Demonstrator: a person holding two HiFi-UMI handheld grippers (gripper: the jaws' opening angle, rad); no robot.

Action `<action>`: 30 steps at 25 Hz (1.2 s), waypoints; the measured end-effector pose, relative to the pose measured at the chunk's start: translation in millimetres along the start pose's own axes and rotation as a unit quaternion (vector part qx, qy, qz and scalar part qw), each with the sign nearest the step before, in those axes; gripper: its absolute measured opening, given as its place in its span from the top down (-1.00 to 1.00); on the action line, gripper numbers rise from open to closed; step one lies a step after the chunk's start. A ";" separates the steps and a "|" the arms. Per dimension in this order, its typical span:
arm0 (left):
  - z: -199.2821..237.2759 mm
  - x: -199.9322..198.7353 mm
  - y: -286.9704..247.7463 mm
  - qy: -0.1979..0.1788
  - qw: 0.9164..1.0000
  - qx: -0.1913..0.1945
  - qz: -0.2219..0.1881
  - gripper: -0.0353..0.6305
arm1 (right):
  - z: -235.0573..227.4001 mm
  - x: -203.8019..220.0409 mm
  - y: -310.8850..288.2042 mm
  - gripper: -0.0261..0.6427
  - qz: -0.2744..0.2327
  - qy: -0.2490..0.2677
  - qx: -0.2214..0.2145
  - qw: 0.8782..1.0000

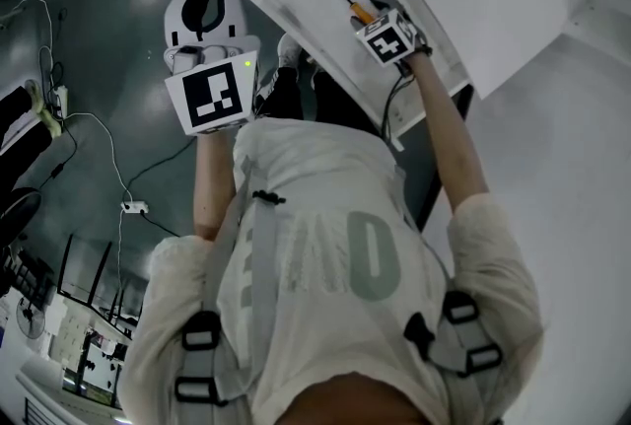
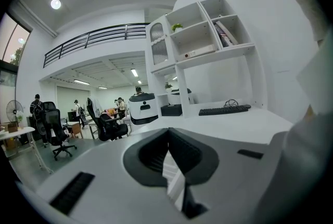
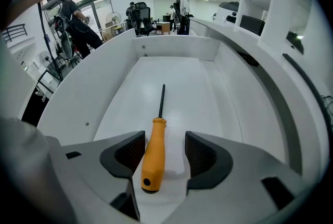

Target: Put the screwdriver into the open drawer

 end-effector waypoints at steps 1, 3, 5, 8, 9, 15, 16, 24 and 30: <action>-0.1 -1.8 0.0 0.009 1.000 -0.002 -0.003 0.88 | -0.2 0.2 0.1 0.27 -0.001 -0.004 -0.002 1.000; 0.7 -4.8 0.2 0.020 1.000 -0.003 -0.008 0.88 | -1.9 -1.7 3.4 0.27 -0.008 -0.008 0.000 1.000; 1.9 -6.6 1.3 0.020 1.000 -0.002 -0.013 0.88 | -4.2 -5.3 10.1 0.26 -0.018 -0.008 0.009 1.000; 2.0 -9.1 4.1 0.018 1.000 0.000 -0.018 0.88 | -3.0 -10.7 18.3 0.24 -0.037 -0.009 0.008 0.999; 1.7 -10.1 5.0 0.018 1.000 0.000 -0.020 0.88 | -1.9 -12.4 20.4 0.23 -0.042 -0.009 0.004 0.999; 3.7 -17.7 9.5 0.013 0.999 0.005 -0.033 0.88 | -2.9 -32.3 47.2 0.23 -0.077 0.006 0.034 0.996; 4.1 -19.0 9.9 0.012 0.999 0.005 -0.036 0.88 | -3.5 -36.3 51.9 0.23 -0.086 0.008 0.039 0.996; 7.9 -27.9 16.9 -0.002 0.998 0.014 -0.054 0.88 | 7.1 -86.6 115.0 0.23 -0.190 0.047 0.087 0.977; 0.3 -40.1 21.9 0.008 0.997 0.026 -0.077 0.88 | 29.8 -120.9 190.4 0.24 -0.312 0.074 0.128 0.939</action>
Point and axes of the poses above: the fingertips, and each gripper's own axes: y backward along the fingers, z to its left, x out of its underside, the point moved 9 cm from there along y, backward along the fingers, and after that the axes turned 11 degrees about -x, right-handed, at the moved point
